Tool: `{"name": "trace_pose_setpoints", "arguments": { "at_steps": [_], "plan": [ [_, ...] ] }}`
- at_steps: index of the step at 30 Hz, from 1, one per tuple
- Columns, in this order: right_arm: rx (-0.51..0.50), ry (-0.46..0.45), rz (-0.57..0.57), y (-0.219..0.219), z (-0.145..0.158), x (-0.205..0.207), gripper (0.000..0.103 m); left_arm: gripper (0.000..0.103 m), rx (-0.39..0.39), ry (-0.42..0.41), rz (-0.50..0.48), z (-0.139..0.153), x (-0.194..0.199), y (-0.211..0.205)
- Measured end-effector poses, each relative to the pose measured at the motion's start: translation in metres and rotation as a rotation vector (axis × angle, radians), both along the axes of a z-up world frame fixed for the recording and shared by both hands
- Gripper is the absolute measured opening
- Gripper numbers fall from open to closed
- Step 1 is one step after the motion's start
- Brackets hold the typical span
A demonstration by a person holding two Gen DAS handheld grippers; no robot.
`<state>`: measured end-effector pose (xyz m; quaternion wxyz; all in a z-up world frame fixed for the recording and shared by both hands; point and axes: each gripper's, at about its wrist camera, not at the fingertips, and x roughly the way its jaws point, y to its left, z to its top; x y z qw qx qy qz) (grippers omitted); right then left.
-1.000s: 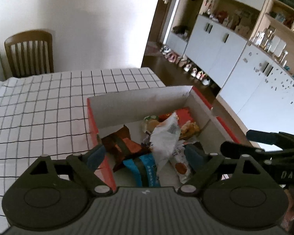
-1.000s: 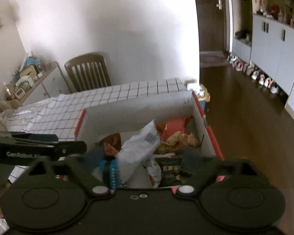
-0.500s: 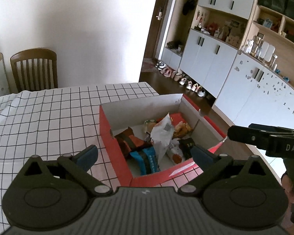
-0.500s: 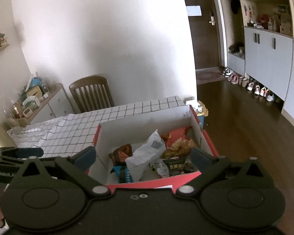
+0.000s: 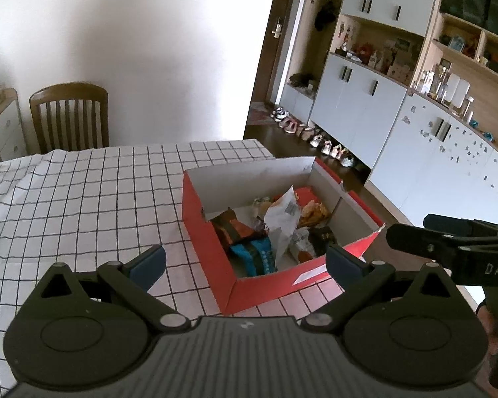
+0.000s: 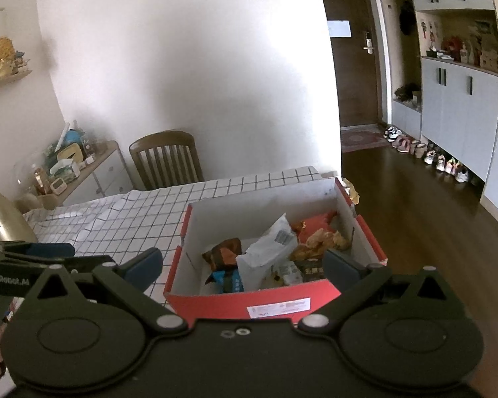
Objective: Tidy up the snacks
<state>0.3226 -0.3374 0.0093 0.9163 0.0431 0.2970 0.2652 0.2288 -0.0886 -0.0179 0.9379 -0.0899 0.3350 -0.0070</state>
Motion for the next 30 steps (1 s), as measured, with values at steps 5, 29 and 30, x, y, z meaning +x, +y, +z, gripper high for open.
{"name": "trace_pose_setpoints", "arguments": {
  "at_steps": [5,29,30],
  "plan": [
    [0.002,0.004,0.013,0.002,0.000,-0.004,0.103,0.103,0.015,0.008,0.011,-0.001,-0.003,-0.001],
    [0.007,-0.026,-0.016,-0.007,0.004,-0.011,0.103,0.103,0.015,-0.036,-0.016,0.015,-0.005,-0.014],
    [0.008,-0.028,-0.017,-0.008,0.005,-0.012,0.103,0.103,0.015,-0.037,-0.018,0.016,-0.005,-0.015]
  ]
}}
